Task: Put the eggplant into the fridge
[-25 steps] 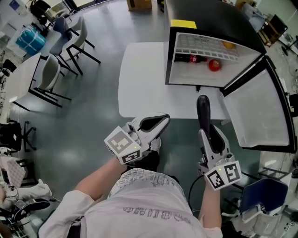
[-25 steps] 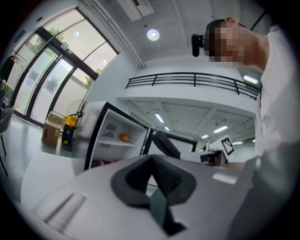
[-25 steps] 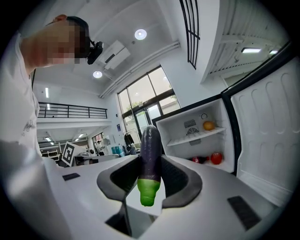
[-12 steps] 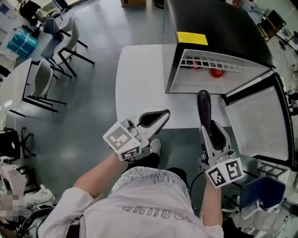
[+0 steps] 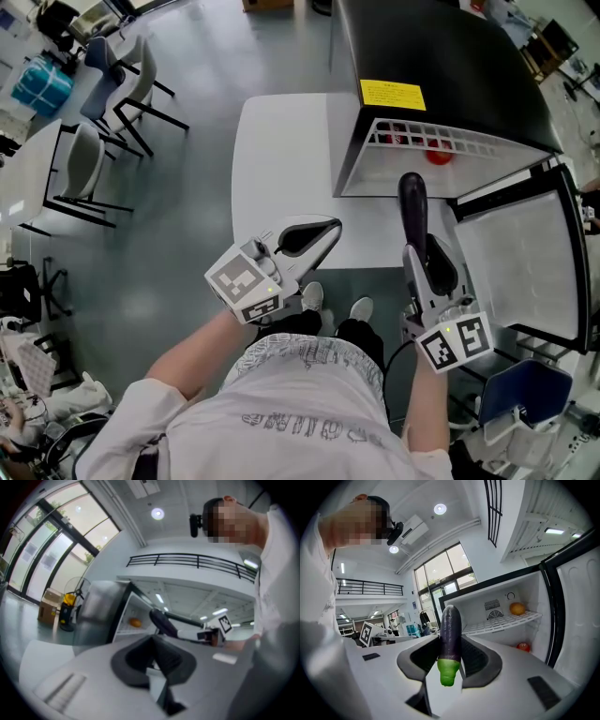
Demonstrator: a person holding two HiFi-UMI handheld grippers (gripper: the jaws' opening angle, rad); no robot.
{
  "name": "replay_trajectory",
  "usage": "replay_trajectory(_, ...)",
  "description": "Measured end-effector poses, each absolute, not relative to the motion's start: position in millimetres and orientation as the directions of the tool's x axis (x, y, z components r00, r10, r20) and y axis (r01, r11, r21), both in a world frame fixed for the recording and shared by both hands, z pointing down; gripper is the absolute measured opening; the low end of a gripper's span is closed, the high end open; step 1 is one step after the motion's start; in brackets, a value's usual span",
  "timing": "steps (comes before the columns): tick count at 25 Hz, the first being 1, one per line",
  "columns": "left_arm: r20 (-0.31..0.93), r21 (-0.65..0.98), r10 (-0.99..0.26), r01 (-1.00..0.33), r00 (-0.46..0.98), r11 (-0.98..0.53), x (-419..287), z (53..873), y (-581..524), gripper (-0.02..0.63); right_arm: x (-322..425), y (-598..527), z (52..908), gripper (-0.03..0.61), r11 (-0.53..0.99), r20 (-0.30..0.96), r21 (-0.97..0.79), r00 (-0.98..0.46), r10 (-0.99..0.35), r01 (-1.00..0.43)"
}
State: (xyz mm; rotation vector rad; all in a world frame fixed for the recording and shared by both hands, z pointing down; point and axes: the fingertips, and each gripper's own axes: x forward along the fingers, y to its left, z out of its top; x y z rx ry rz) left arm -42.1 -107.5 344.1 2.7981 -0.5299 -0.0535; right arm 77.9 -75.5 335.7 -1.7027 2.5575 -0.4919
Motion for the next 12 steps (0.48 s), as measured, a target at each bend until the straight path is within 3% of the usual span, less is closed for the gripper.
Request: replay_trajectory(12, 0.037, 0.29, -0.408, -0.401, 0.912, -0.869, -12, 350, -131, 0.006, 108, -109, 345, 0.143, 0.395, 0.147, -0.291, -0.448, -0.882, -0.871)
